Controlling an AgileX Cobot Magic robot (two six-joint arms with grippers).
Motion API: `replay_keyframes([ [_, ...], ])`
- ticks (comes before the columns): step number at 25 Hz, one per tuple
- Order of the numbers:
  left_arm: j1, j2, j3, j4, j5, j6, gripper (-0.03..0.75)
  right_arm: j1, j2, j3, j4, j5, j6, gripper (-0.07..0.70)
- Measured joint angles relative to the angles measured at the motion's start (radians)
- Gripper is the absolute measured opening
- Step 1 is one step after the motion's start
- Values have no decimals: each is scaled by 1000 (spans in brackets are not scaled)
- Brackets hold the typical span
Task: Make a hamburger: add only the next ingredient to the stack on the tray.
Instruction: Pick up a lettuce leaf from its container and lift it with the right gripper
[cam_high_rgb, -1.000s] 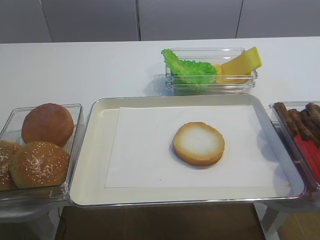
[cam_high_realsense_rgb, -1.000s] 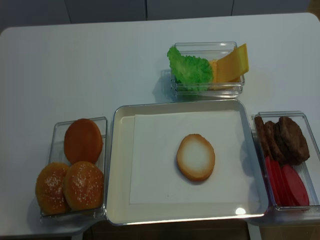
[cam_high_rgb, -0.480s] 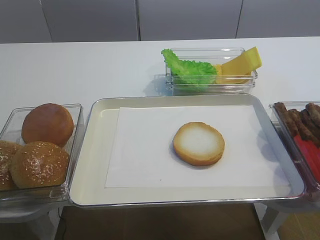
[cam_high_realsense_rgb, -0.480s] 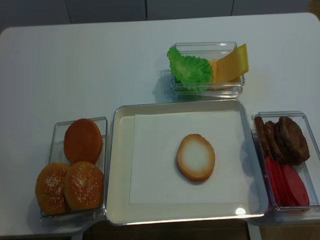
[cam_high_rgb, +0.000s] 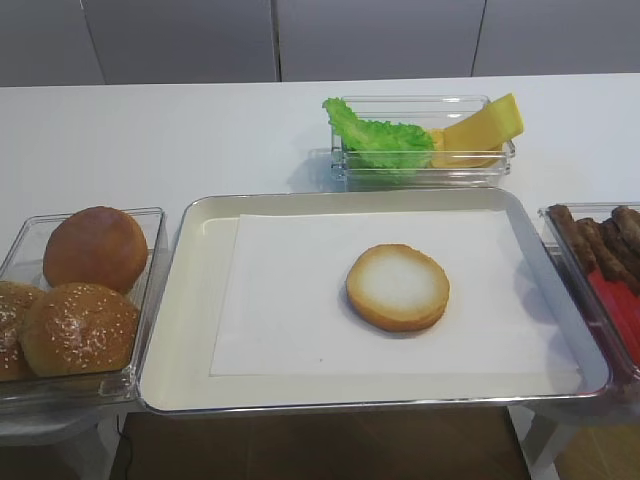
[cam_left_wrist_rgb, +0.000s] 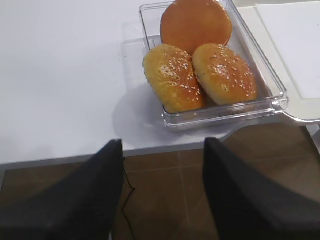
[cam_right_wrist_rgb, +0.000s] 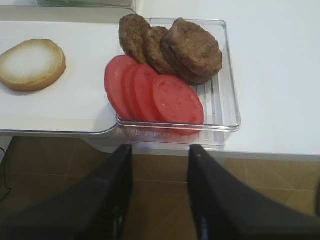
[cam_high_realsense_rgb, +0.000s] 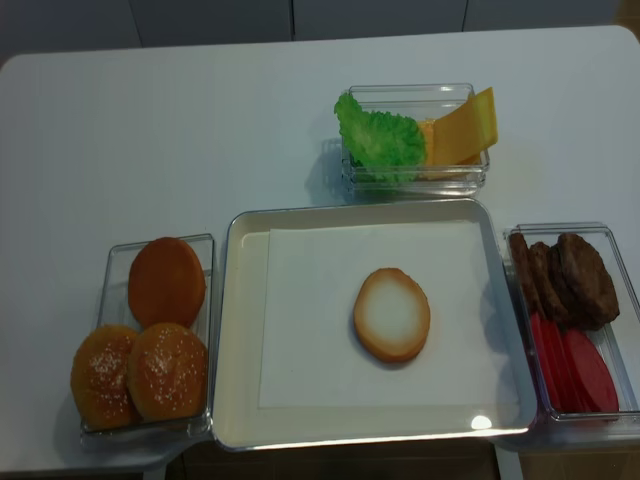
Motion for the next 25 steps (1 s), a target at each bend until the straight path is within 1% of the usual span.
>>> replay_keyframes([
  [7, 0, 0, 0, 0, 0, 0, 382, 0, 0, 0, 2, 0, 0, 279],
  [12, 0, 0, 0, 0, 0, 0, 382, 0, 0, 0, 37, 0, 0, 279],
  [15, 0, 0, 0, 0, 0, 0, 382, 0, 0, 0, 52, -6, 0, 298],
  [17, 0, 0, 0, 0, 0, 0, 382, 0, 0, -7, 84, -31, 0, 340],
  [19, 0, 0, 0, 0, 0, 0, 382, 0, 0, -19, 118, -77, 0, 375],
  [22, 0, 0, 0, 0, 0, 0, 382, 0, 61, -55, 153, -112, 0, 392],
  [25, 0, 0, 0, 0, 0, 0, 382, 0, 187, -99, 173, -153, 0, 393],
])
